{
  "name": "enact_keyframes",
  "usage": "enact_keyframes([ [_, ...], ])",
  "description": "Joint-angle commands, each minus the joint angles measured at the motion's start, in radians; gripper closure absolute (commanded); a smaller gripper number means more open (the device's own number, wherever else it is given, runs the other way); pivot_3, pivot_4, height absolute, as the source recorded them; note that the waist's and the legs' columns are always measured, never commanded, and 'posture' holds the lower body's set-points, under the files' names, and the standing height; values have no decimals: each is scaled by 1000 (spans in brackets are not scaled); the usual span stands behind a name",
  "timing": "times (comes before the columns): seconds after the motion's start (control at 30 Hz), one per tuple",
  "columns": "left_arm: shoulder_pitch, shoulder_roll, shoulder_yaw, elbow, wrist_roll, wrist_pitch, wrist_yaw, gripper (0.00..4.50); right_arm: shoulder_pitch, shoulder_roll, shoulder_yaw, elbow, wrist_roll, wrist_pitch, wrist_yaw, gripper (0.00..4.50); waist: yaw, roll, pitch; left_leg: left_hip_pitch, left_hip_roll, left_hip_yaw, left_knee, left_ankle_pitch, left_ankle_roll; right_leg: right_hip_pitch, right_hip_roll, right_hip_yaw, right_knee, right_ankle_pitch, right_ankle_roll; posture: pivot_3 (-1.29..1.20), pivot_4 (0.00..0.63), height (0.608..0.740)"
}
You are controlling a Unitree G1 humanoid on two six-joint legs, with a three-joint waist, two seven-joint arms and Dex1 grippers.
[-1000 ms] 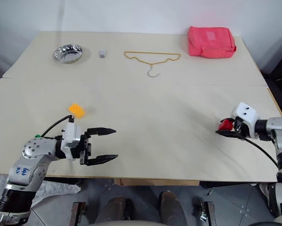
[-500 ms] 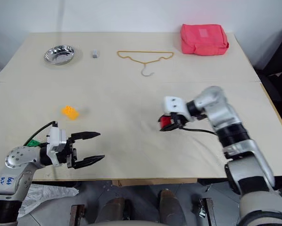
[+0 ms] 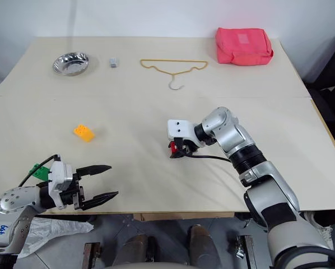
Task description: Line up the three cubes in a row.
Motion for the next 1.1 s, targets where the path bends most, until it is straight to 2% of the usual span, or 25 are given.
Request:
enact_keyframes([
  [0.03, 0, 18, 28, -34, -14, -7, 1, 0, -15, -66, -22, 31, -30, -4, 1, 2980, 5, 0, 0, 0, 0, 0, 0, 0, 0, 0, 0, 0, 0, 0, 0, 0, 150, 740],
  [0.2, 1, 17, 24, -31, -12, -7, 2, 0, 11, -108, -30, -7, -4, 22, 45, 2980, 19, 0, 0, -2, -1, -2, -1, 0, 0, 0, -1, -2, -1, 0, 0, 0, 150, 740],
  [0.47, -22, 13, 9, -20, -9, -6, 5, 0, 14, -57, -53, -31, 16, 88, 6, 2980, 13, 0, 0, -2, 0, -2, -2, 0, 0, -1, 0, -2, -2, 0, 0, 0, 150, 740],
  [0.5, -25, 14, 9, -18, -9, -5, 5, 0, 14, -55, -55, -32, 18, 92, 5, 2225, 12, 0, 0, -2, 0, -2, -2, 0, 0, -1, 0, -2, -1, 0, 0, 0, 150, 740],
  [0.63, -29, 19, 15, -17, -14, 4, 4, 0, 16, -62, -65, -36, 22, 78, 7, 1000, 12, 0, 0, -2, 1, -2, -2, 0, 0, -1, 1, -3, -1, 0, 0, 0, 150, 740],
  [0.73, -22, 16, 25, -26, -11, 5, 18, 0, 29, -72, -112, -68, 92, 17, 59, 37, 14, 0, 0, -3, 1, -2, -2, 0, 0, -1, 1, -3, -1, 0, 0, 0, 150, 740],
  [0.93, 34, -44, 119, -66, 9, -69, 133, 0, 112, -92, -278, -138, 320, -189, 198, 37, 17, 0, 0, -3, 1, -2, -2, 0, 0, -1, 1, -3, -2, 0, 0, 0, 150, 740],
  [1.0, 104, -94, 212, -113, -1, -92, 213, 0, 156, -98, -356, -163, 420, -175, 225, 37, 16, 0, 1, -3, 1, -2, -2, -1, 0, -1, 1, -3, -2, 0, 0, 0, 150, 740],
  [1.1, 219, -162, 329, -171, -31, -111, 272, 0, 226, -113, -405, -194, 474, -185, 220, 37, 17, -1, 1, -3, 2, -2, -2, -2, 0, -1, 1, -3, -3, 0, 0, 0, 150, 740],
])
